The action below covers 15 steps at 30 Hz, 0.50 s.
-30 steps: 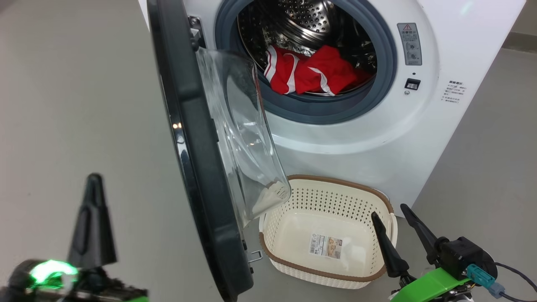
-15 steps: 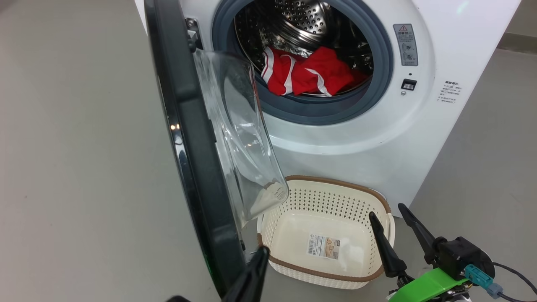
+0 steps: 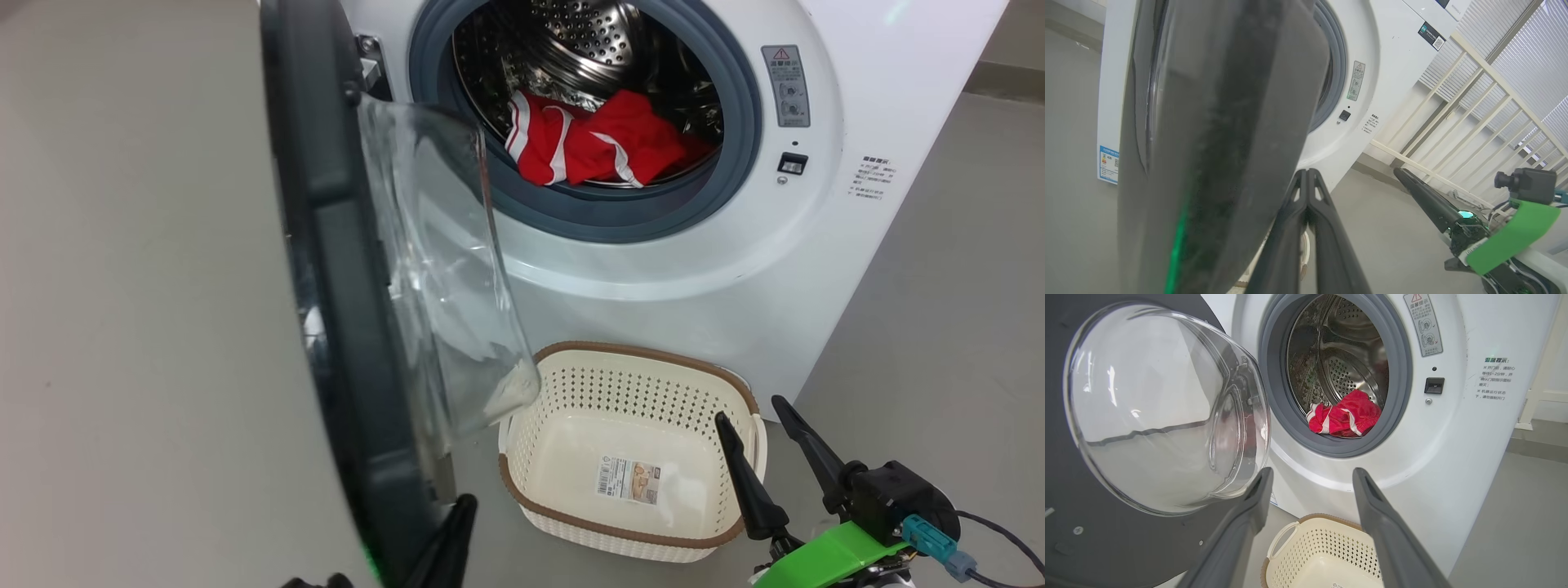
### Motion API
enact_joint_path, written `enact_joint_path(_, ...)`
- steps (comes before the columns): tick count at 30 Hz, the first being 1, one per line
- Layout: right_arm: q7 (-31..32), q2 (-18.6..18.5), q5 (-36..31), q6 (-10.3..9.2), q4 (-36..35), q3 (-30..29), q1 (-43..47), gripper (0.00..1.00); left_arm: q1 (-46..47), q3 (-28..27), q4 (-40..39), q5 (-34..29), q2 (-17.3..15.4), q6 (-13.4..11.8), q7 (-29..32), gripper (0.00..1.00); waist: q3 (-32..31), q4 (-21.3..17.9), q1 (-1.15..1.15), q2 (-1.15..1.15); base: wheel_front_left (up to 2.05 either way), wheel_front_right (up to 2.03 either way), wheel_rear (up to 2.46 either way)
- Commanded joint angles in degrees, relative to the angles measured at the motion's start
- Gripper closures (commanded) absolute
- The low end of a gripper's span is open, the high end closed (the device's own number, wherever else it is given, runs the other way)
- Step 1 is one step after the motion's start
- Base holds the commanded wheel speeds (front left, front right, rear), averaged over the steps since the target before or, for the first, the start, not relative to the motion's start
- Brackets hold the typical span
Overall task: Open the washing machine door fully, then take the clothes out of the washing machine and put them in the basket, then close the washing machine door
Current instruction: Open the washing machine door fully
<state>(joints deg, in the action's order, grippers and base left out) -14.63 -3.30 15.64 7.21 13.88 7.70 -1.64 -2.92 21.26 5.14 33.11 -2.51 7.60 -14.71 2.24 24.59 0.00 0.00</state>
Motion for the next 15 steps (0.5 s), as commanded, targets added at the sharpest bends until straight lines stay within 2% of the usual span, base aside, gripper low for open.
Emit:
enact_joint_path(1,-0.4,0.0,0.1,0.28,-1.7,1.3,-0.8,0.0,2.7,-4.4,-0.4,0.4,-0.4,-0.7,-0.3,1.0,0.0,0.0,0.0,0.0,0.0,0.0,0.0)
enact_joint_path(8,-0.4,0.1,0.3,0.28,-2.0,1.3,-0.5,0.0,2.1,-10.1,-0.3,-0.7,-0.4,-2.5,-0.3,1.0,-0.1,0.5,0.0,0.0,0.0,0.0,0.0)
enact_joint_path(15,-0.4,0.2,0.4,0.28,-2.4,1.6,-0.7,0.0,1.3,-18.5,0.2,-2.1,-0.4,-3.8,-0.3,1.0,0.2,0.8,0.0,0.0,0.0,0.0,0.0)
